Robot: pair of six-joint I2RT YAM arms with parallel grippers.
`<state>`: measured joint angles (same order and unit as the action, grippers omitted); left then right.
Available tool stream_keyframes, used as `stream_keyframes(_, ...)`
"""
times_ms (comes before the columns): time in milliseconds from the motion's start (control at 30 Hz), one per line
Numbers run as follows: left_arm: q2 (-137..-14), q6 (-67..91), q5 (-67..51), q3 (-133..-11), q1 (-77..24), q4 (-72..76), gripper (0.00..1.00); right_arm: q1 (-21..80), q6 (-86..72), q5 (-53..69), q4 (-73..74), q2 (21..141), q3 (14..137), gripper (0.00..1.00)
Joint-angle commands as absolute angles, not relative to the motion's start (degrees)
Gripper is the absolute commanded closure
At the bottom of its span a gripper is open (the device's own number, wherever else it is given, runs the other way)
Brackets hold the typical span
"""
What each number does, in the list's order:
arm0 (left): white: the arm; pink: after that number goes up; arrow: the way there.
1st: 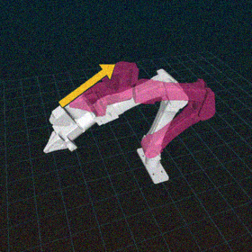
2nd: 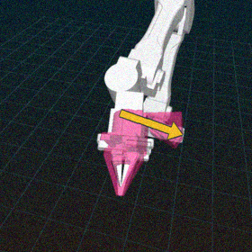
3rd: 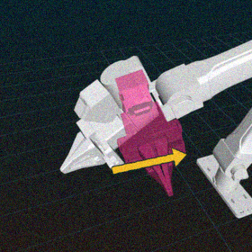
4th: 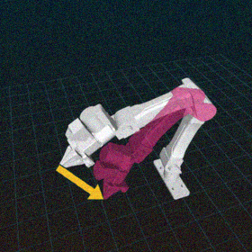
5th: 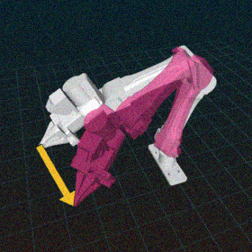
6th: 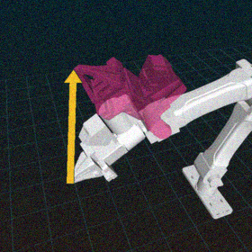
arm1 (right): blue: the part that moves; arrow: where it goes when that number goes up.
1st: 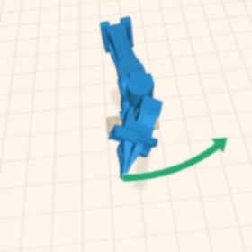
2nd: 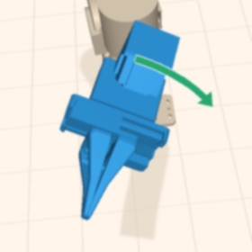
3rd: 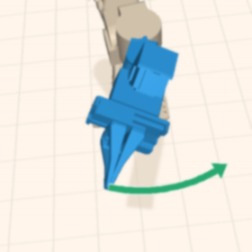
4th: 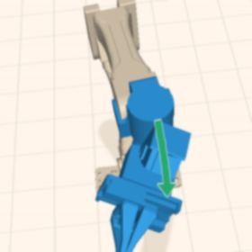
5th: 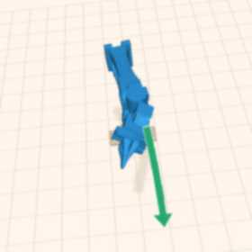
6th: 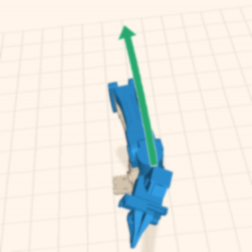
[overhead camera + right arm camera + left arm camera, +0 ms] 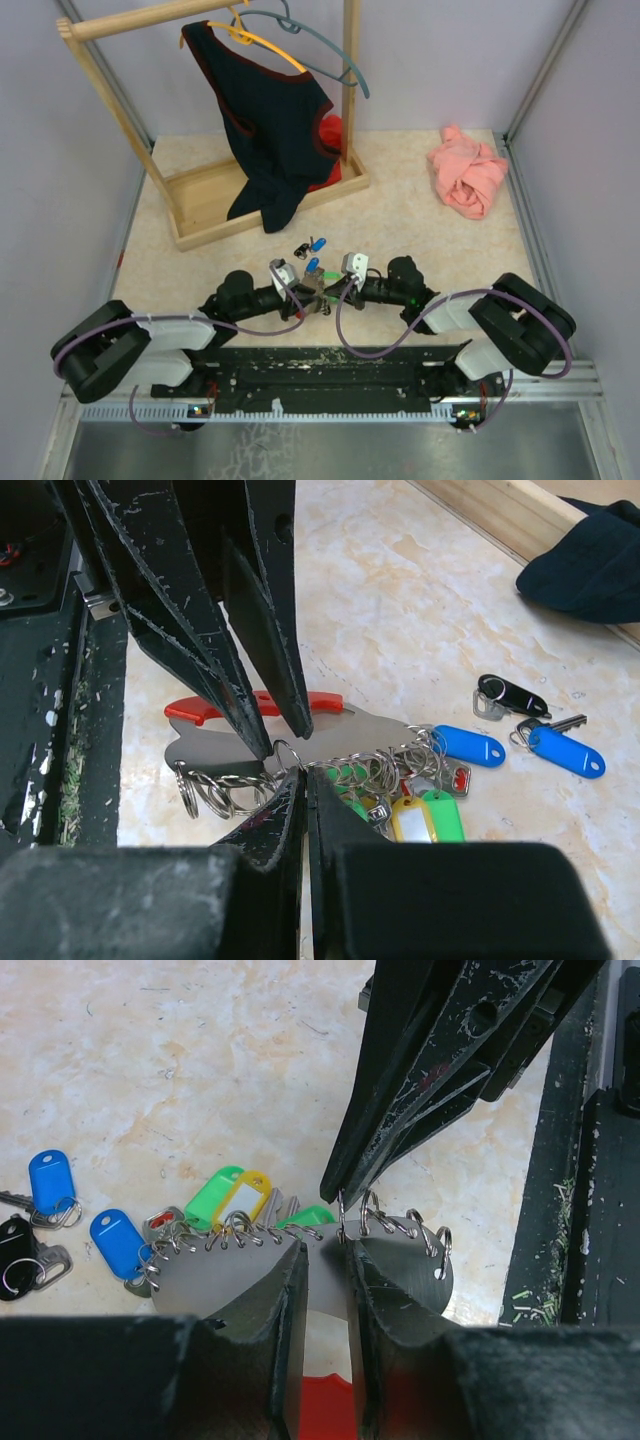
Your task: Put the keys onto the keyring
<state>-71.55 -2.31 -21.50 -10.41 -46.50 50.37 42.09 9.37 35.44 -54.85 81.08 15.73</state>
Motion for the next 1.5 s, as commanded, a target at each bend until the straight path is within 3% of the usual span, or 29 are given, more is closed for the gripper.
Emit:
stream_keyframes(0, -73.01, -1.48, -23.28, -12.1, -46.4, 54.18, 0.73, 41.48, 8.81, 36.7, -59.48, 81.3, 15.98, 1.0)
stream_keyframes(333, -75.17, -0.31, -24.37, -12.22, -46.41, 57.15, 0.74, 41.48, 7.46, 37.92, -60.15, 81.51, 16.01, 1.0)
stream_keyframes(767, -77.08, -1.95, -25.59, -13.27, -46.4, 56.94, 0.98, 41.48, 6.84, 37.85, -59.92, 80.92, 15.65, 1.0)
stream_keyframes(900, -74.64, -4.14, -24.53, -14.86, -46.41, 50.72, 0.99, 41.5, 8.03, 37.62, -54.62, 79.94, 16.48, 1.0)
stream_keyframes(1100, -74.04, -8.12, -26.32, -21.92, -46.55, 32.96, 0.99, 41.48, 11.53, 36.18, -44.77, 76.81, 18.49, 0.85)
stream_keyframes(1467, -72.15, -8.82, -22.13, -22.8, -46.66, 26.89, 0.99, 41.48, 11.48, 28.27, -44.82, 72.1, 16.33, 0.69)
